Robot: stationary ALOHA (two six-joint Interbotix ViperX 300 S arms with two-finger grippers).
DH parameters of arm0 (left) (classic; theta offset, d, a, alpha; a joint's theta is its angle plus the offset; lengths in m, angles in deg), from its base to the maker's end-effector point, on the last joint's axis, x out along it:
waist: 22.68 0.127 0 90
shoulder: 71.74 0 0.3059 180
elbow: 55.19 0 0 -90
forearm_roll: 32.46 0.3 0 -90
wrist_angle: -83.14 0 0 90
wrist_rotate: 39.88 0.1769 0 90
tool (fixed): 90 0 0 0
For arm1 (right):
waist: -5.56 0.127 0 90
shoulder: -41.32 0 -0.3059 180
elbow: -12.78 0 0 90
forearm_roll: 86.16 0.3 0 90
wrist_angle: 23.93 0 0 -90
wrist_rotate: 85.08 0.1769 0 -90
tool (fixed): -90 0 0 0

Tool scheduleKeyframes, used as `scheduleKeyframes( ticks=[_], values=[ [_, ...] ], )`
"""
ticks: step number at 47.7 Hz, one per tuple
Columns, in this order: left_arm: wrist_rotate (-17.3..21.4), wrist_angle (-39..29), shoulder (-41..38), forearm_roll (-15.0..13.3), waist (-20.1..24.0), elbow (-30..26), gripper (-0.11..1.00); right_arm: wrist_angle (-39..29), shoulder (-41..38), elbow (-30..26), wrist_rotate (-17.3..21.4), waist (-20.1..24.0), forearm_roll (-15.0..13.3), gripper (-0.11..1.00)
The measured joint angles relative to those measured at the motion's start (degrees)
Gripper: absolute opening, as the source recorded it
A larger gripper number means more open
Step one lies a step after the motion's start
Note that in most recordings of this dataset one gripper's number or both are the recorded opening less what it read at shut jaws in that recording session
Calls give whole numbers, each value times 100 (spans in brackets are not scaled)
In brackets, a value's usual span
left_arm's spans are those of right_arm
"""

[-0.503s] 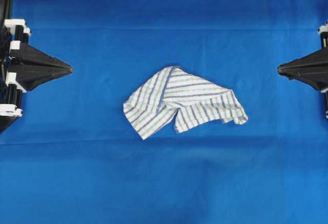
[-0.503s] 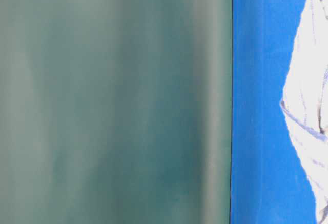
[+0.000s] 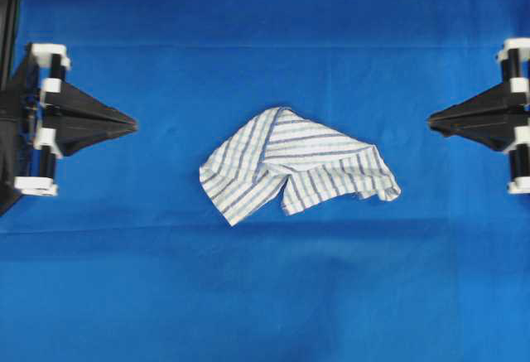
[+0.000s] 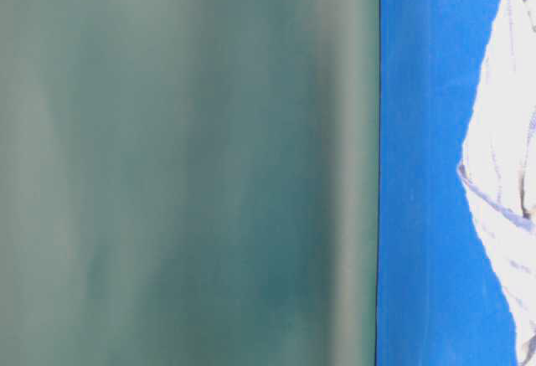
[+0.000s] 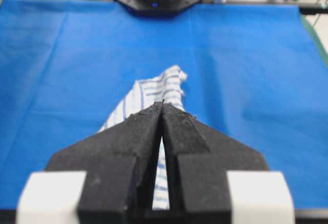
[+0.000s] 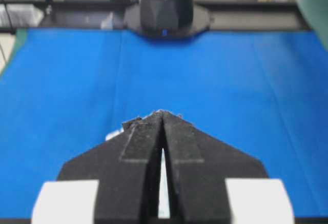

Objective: Lift the towel with both arms.
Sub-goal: 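Move both grippers inward and grasp opposite ends of the striped towel, then lift the towel with both grippers, pulling ends apart and upward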

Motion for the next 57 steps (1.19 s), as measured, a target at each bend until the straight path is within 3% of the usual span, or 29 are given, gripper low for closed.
scheduleKeyframes(
  ticks=[11, 14, 22, 24, 27, 40, 57],
  values=[
    [-18, 352, -967, 0, -9, -105, 5, 0, -879, 0, 114, 0, 9, 1],
    [-18, 396, -1239, -9, -9, -158, 20, 0, -1169, -9, 193, 0, 9, 8],
    [-35, 413, -2048, -9, -9, -299, 72, -35, -2109, -185, 466, 9, 9, 60],
    [-35, 422, -2250, 0, -9, -325, 82, -62, -2338, -229, 492, 9, 9, 66],
    [-35, 422, -2575, -9, -9, -387, 92, -88, -2681, -316, 510, 35, 9, 63],
    [-35, 422, -3814, -9, -9, -791, 91, -369, -3990, -800, 721, 62, 9, 61],
    [-35, 439, -5071, 0, -9, -1213, 91, -431, -4834, -1028, 888, 53, 26, 61]
  ],
)
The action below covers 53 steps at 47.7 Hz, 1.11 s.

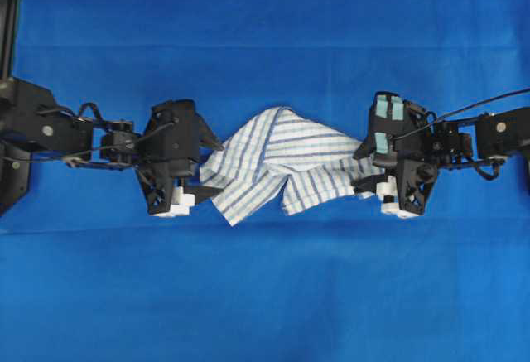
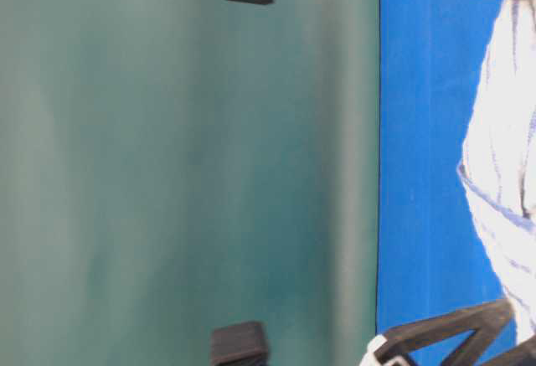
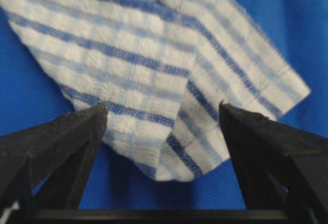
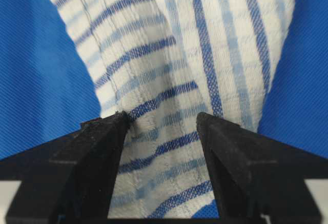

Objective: Lift the towel with both arms.
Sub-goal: 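Lift the towel with both grippers, pulling ends apart and upward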

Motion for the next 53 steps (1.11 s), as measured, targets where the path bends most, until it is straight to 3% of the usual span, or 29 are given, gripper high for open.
scheduleKeyframes(
  ticks=[12, 17, 24, 27, 42, 53],
  values=[
    [18, -53, -185, -9, 0, -79, 84, 9, -141, -18, 0, 9, 70, 60],
    [26, -176, -185, -9, 0, -114, 60, 0, -149, -26, 0, 9, 70, 52],
    [88, -457, -193, -9, 0, -193, 16, -35, -141, -35, -9, 18, 70, 13],
    [88, -545, -193, -9, 0, -211, 4, -79, -149, -44, -9, 26, 70, 9],
    [70, -870, 185, 0, 18, -211, 3, -255, 439, -53, -9, 18, 70, 9],
    [70, -1679, 1362, -9, 105, -211, 3, -923, 1406, -264, -62, -97, 35, 9]
  ],
)
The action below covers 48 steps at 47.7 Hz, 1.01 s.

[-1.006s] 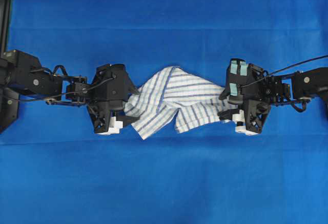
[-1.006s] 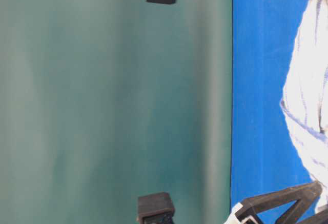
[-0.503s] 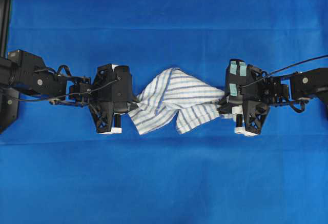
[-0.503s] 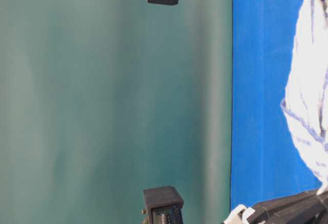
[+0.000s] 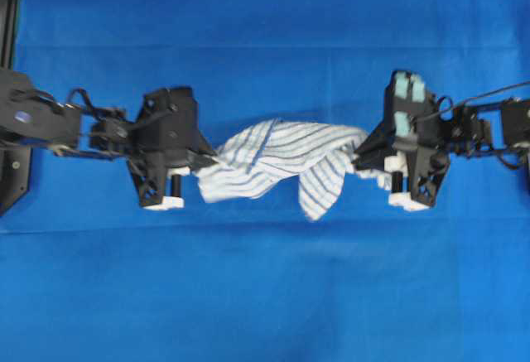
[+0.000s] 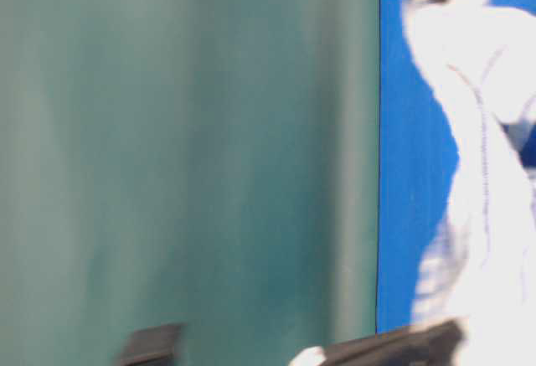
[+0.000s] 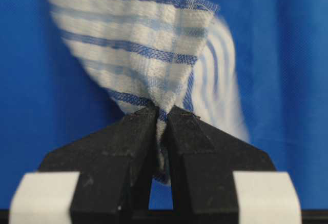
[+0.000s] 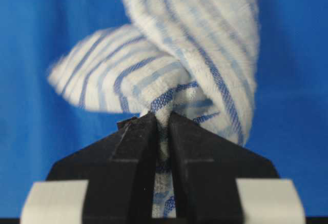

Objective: Lift the towel with both arms.
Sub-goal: 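Lift the towel with both grippers, pulling ends apart and upward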

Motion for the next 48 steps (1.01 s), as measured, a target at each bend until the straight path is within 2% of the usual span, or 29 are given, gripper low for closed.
scheduleKeyframes(
  ticks=[13, 23, 35, 48],
  values=[
    [0, -668, 1600, 0, 149, -9, 3, -958, 853, -606, -35, -439, -255, 9],
    [9, -958, 2426, 0, 316, -281, 3, -1547, 1266, -1187, -35, -615, -624, 9],
    [158, -1529, 2909, 0, 343, -940, 3, -2118, 1600, -1898, -35, -633, -932, 9],
    [246, -1767, 2971, 0, 343, -1266, 3, -2408, 1688, -2276, -97, -624, -993, 9]
  ],
)
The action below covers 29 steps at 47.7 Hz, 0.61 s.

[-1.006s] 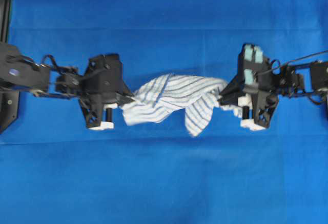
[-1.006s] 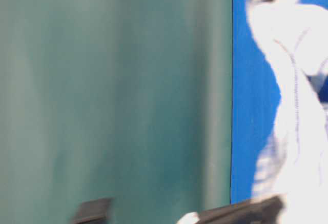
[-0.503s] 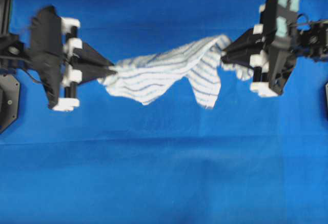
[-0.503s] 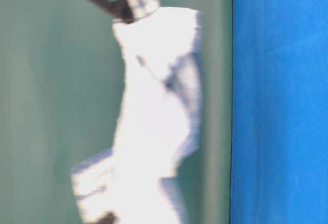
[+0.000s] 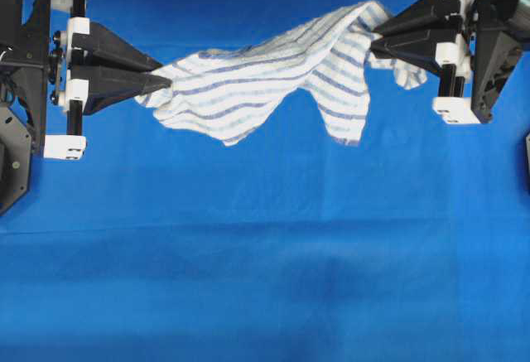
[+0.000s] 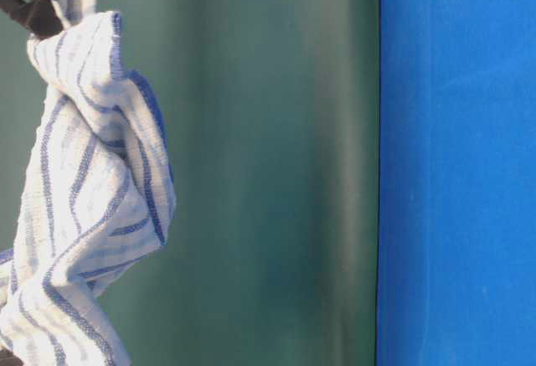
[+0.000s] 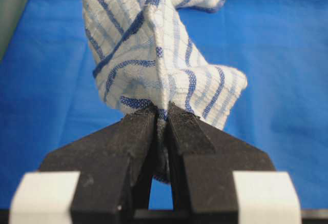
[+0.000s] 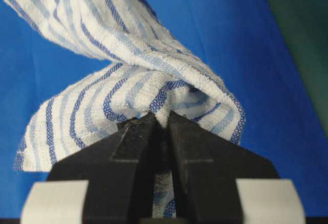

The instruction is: Lift the towel with both arms.

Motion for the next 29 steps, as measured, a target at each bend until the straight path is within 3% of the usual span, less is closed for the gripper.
scheduleKeyframes(
  ticks=[18, 21, 29],
  values=[
    [18, 0, 9, 0, 0, -9, 5, 114, 0, -9, -193, 0, 0, 10],
    [18, 26, 18, 0, 0, -9, 16, 141, 0, -9, -202, -9, -9, 17],
    [18, 149, 26, 0, 0, -9, 66, 158, 0, -9, -202, -9, -26, 63]
  ],
)
